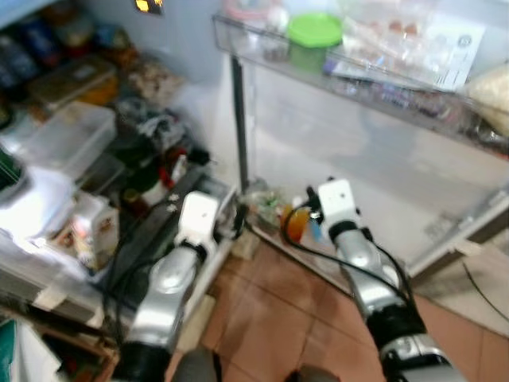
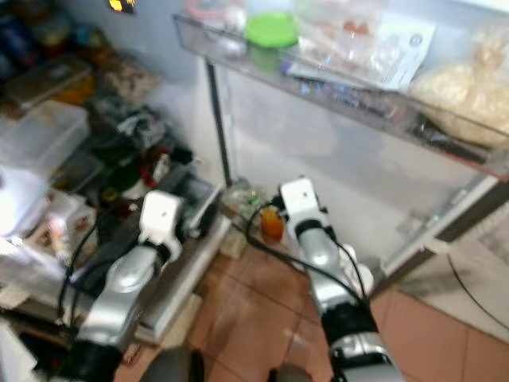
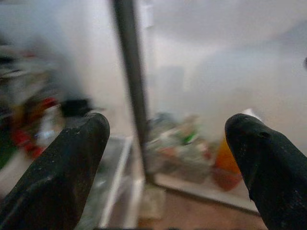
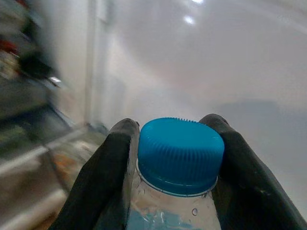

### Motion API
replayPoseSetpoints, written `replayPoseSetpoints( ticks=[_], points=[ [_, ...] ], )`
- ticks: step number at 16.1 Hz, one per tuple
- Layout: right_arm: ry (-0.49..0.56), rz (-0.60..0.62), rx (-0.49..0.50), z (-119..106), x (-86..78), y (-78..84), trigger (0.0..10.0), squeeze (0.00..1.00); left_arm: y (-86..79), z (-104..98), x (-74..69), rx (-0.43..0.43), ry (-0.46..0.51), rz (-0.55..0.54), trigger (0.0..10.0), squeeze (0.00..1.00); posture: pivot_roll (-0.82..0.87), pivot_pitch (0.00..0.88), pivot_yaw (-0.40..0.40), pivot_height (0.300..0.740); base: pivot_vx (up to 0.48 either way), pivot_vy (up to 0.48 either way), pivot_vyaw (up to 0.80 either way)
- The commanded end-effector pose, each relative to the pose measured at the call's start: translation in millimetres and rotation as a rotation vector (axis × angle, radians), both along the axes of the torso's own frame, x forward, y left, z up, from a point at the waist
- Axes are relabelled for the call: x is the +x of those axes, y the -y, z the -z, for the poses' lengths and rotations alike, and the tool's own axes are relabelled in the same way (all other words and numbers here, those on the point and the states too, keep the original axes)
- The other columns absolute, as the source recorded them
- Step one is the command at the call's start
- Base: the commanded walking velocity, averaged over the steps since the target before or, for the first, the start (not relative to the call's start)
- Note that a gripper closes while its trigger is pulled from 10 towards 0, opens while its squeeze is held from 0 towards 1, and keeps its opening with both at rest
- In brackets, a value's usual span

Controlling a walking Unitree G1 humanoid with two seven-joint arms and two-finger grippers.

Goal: Restocking fridge

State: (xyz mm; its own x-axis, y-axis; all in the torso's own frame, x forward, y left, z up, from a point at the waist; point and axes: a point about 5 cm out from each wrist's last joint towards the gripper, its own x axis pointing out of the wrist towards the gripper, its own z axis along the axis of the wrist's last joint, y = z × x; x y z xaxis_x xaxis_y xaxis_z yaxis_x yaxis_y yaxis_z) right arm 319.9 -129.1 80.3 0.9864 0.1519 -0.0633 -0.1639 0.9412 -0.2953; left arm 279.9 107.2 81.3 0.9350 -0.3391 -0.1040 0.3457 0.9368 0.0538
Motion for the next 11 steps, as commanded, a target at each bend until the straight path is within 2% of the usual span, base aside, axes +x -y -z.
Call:
replayPoseSetpoints(
  ticks=[1,6,11],
  points=[
    [0.033,-0.028,0.006,-7,1.7,-6.3,10.0,0.0,-1.3,-3,0.9,-0.001,0.006,-0.008,10.0,0.0,0.12,0.094,0.026,0.74,0.0,0.0,0.0],
    [0.018,-0.047,0.026,-5,1.4,-7.8,10.0,0.0,-3.2,-1,-0.4,0.007,-0.001,-0.029,10.0,0.0,0.12,0.102,0.015,0.74,0.0,0.0,0.0],
    [-0.022,-0.079,0.079,1,5.5,-21.0,10.0,0.0,-5.0,-1,-3.4,0.011,-0.004,-0.044,10.0,0.0,0.14,0.119,0.004,0.74,0.0,0.0,0.0]
  ],
)
